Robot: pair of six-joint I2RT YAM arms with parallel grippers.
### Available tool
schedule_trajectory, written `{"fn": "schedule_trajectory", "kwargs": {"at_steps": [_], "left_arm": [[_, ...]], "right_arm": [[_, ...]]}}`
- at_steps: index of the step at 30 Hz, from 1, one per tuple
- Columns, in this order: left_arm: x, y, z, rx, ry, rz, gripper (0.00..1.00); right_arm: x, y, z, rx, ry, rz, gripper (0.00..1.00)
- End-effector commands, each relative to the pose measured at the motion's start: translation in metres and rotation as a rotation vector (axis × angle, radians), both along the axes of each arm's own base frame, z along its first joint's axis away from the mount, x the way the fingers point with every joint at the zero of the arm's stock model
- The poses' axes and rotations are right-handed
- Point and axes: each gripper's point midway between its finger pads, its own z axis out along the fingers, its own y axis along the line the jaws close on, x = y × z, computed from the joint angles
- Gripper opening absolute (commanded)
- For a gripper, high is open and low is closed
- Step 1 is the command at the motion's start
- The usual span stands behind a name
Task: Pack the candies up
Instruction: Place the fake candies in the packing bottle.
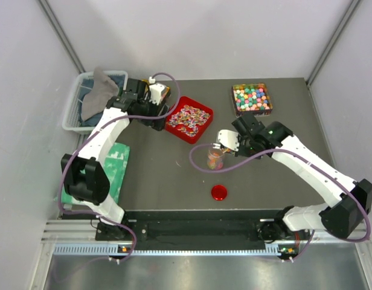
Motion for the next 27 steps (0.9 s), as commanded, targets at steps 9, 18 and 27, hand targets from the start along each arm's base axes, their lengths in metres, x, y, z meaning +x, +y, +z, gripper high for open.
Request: {"fn": "schedule_trajectory", "kwargs": {"at_steps": [9,18,27], "left_arm": [[-0.006,0.007,0.018,-0.001,-0.066,0.007,0.99],[-0.008,0.008,0.014,-0.003,-0.061,0.007,0.99],[-0.009,0.007,0.015,-0.013,-0.066,0.004,0.99]], "right_arm": [[0.017,0.006,0.031,-0.13,-0.093,0.072,0.0],[0.024,0.006,0.037,-0.225,-0.119,0.107,0.0],[0.024,0.011,0.035,-0.242,-0.122,0.12,0.0]]}}
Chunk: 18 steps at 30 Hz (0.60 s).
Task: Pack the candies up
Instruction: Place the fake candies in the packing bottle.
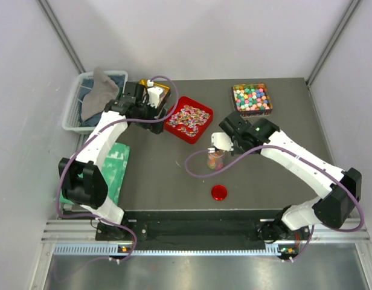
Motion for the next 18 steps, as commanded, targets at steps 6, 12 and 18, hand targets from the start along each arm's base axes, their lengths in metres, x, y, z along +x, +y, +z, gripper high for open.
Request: {"fn": "schedule_trajectory", "kwargs": {"at_steps": [6,12,18], "left_arm": [[0.0025,-0.0016,0.0201,-0.031,-0.069,-0.004,0.99],[0.0017,-0.0016,0.0198,-0.031,-0.07,-0.006,0.99],[0.0001,-0.0024,0.0197,-0.037,-0.069,-0.009,0.99]], "right_arm": [[0.0048,0.0118,0.0167,-0.027,-0.053,0.037,0.0],[0.0081,0.0148,0.0163,-0.045,-0.06,0.044,0.0],[0.0102,0.0176,0.0177,-0.064,-0.07,0.056,0.0]]}}
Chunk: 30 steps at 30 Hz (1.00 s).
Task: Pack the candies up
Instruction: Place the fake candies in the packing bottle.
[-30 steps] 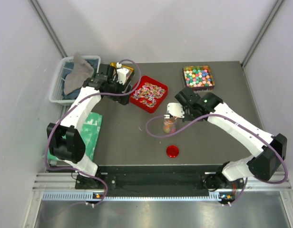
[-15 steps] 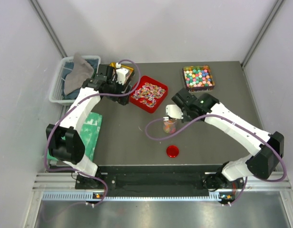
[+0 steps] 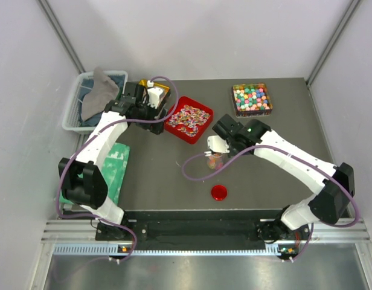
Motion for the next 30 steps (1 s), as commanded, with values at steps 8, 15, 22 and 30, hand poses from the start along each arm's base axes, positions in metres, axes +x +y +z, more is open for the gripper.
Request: {"fn": "schedule_trajectory", "kwargs": {"at_steps": [8,15,22,30], "left_arm": [[0.0011,-0.0036,0.021,-0.041,-0.071,-0.008,0.99],[0.0,-0.0029,0.0214,-0.042,-0.071,-0.007,0.99],[0.0004,-0.0028,0.0232,-0.043,-0.079,-0.007,0.99],[0.0,-0.0029,0.0226,-0.044,-0.077,-0.008,0.99]], "right_arm": [[0.01,0.0088,0.0295,-0.035,-0.097,0.037,0.0],[0.009,0.0093,0.0281,-0.067,-0.106,0.051,0.0],[0.0062,0.0112,0.0279,-0.09,-0.108,0.066,0.0],[0.0061,0.0099,0.0249,-0.132,-0.108,0.081,0.0]]}}
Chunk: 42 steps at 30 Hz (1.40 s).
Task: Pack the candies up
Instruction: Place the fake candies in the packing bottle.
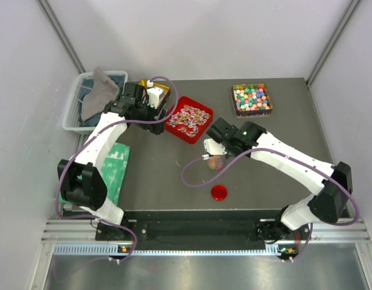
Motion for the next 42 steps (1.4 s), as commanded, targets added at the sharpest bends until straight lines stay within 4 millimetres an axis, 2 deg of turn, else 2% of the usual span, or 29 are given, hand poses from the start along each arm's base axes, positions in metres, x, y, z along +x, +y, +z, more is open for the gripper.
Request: {"fn": "schedule_trajectory", "kwargs": {"at_steps": [1,25,42], "left_arm": [[0.002,-0.002,0.021,-0.035,-0.069,-0.001,0.99],[0.001,-0.003,0.018,-0.041,-0.063,-0.003,0.99],[0.0,-0.004,0.016,-0.047,-0.058,-0.008,0.99]], "right_arm": [[0.002,-0.001,0.008,-0.05,-0.031,0.013,0.0],[0.0,0.006,0.002,-0.147,-0.036,0.063,0.0],[0.011,0.012,0.013,-0.179,-0.082,0.086,0.0]]}}
